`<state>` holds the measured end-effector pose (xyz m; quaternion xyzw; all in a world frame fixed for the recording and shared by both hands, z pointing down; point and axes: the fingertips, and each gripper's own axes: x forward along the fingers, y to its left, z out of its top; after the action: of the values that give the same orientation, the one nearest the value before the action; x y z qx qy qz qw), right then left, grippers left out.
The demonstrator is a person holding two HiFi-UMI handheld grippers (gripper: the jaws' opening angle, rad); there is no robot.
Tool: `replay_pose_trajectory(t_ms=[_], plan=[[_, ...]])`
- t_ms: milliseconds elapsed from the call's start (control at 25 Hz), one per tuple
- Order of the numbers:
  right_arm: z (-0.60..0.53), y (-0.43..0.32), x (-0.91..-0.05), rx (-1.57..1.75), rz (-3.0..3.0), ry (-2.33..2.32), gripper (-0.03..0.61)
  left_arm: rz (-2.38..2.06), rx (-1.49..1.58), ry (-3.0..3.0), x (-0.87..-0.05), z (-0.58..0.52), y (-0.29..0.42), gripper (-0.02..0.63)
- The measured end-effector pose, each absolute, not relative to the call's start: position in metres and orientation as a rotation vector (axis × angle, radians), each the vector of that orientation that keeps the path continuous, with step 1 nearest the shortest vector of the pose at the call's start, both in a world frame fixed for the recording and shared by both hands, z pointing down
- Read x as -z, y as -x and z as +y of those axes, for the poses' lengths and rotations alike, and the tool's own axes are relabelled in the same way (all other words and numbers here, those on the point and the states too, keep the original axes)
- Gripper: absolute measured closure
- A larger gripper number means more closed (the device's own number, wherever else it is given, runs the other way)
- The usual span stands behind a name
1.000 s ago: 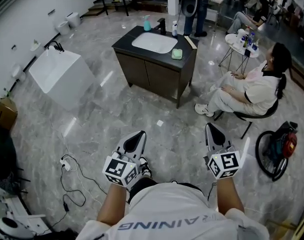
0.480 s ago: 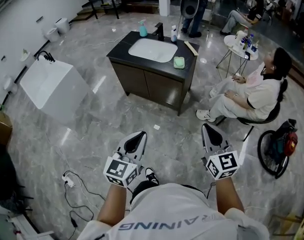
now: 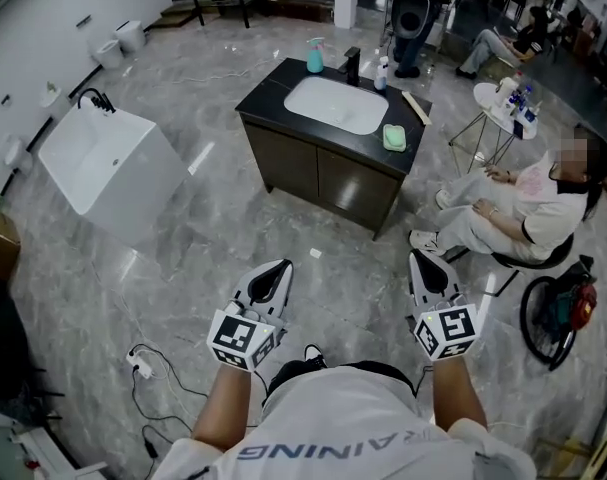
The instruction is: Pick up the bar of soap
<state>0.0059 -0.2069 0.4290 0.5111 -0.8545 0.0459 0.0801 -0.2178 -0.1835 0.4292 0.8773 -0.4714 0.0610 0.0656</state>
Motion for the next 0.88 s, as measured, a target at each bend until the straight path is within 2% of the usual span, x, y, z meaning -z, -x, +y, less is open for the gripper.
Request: replay_pose_trajectory(t_ms=[280, 880], plan=[[-0.235, 0.048, -0.436, -0.129, -2.560, -1.476, 0.563, -1.457, -0.176, -2.584, -0.447, -0.208, 0.271, 0.611], [-0.309, 0.069, -0.445, -0.144, -2.577, -1.464, 0.563, -1.488, -0.198, -2.568, -0.458, -0.275, 0.296, 0.611]])
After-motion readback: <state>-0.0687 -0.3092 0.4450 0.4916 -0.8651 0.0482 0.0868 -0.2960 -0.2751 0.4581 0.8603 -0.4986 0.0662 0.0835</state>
